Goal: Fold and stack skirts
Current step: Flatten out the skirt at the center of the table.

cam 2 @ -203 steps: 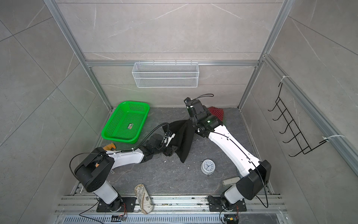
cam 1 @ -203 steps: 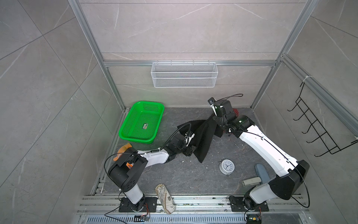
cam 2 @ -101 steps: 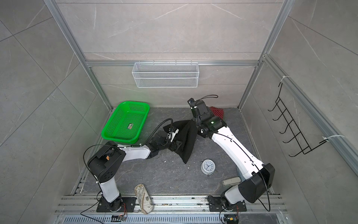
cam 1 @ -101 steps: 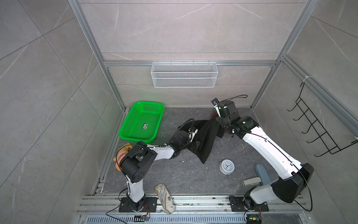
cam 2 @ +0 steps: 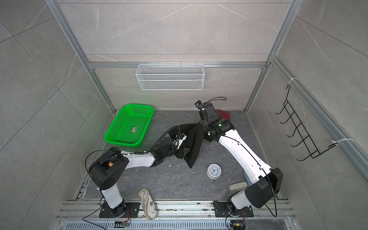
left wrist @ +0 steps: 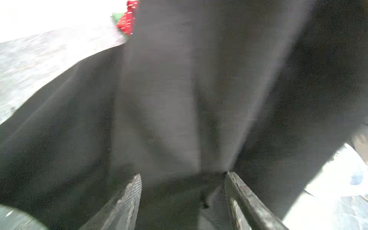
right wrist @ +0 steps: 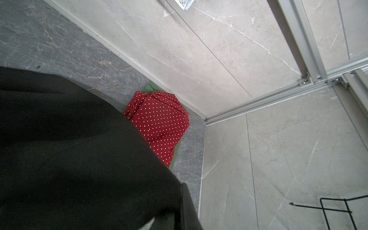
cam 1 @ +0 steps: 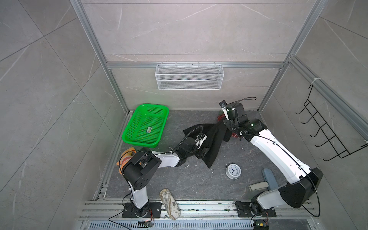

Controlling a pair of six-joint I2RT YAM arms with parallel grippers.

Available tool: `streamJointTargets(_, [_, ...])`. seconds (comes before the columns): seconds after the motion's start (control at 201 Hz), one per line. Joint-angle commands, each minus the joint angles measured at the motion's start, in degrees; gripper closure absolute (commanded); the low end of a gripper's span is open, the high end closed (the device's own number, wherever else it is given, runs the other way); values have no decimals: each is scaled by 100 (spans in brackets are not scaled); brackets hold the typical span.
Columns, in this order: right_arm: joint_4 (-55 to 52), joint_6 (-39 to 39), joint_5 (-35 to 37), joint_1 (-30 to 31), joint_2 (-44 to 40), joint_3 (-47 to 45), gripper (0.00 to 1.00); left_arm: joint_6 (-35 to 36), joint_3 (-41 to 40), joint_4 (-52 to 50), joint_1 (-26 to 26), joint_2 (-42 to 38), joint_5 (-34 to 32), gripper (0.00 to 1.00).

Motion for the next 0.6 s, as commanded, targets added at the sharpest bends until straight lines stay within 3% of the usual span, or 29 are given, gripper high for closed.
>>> streamJointTargets(0.0, [-11,141,-31,-50,-130,-13,100,268,-12,563,-95,-153,59,31])
streamJointTargets(0.409, [-76,202,-136,-89,-182,-15,100,131,92,776,-157,45,-30,34])
streamJointTargets(0.528, [-83,235,-186,-84,-223,-52,100,77,229,669,-158,209,-195,42])
streamJointTargets(0.598, [-87,237,-173,-88,-233,-70,100,38,282,696,-156,305,-243,53])
